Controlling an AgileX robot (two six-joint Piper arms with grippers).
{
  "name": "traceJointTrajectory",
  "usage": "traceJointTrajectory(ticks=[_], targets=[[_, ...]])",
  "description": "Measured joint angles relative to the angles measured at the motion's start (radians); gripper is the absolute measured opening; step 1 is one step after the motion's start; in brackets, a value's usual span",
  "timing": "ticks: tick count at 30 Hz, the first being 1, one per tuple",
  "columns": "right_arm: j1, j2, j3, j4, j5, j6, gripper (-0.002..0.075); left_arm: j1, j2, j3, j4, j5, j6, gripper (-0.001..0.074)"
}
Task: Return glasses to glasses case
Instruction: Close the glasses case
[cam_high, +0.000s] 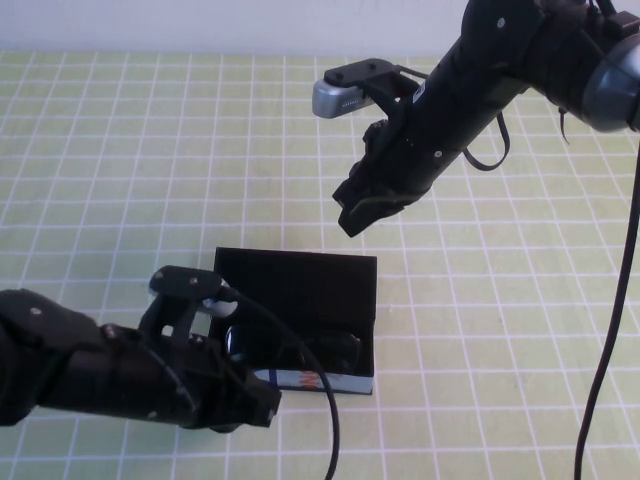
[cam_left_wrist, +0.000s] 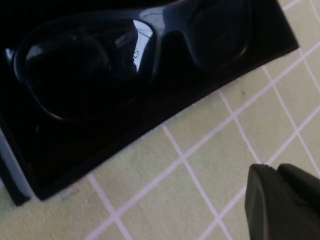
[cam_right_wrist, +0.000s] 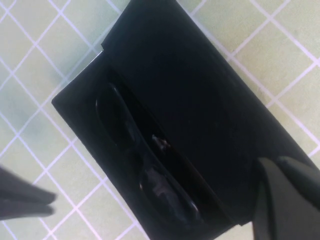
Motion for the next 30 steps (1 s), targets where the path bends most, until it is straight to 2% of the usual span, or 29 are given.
traceJointTrajectory(ticks=[11, 22, 30], targets=[[0.000, 0.000, 0.000, 0.000, -0.060, 0.013, -0.0011, 0.000, 0.152, -0.038, -0.167, -0.061, 0.220, -0.0002], [0.000, 0.096, -0.005, 0.005, -0.167, 0.048, -0.0011, 0.000, 0.195, -0.038, -0.218, -0.100, 0.295, -0.0002], [0.000, 0.246, -0.188, 0.028, -0.113, 0.100, -0.0011, 0.000, 0.204, -0.042, -0.250, -0.100, 0.330, -0.0002]])
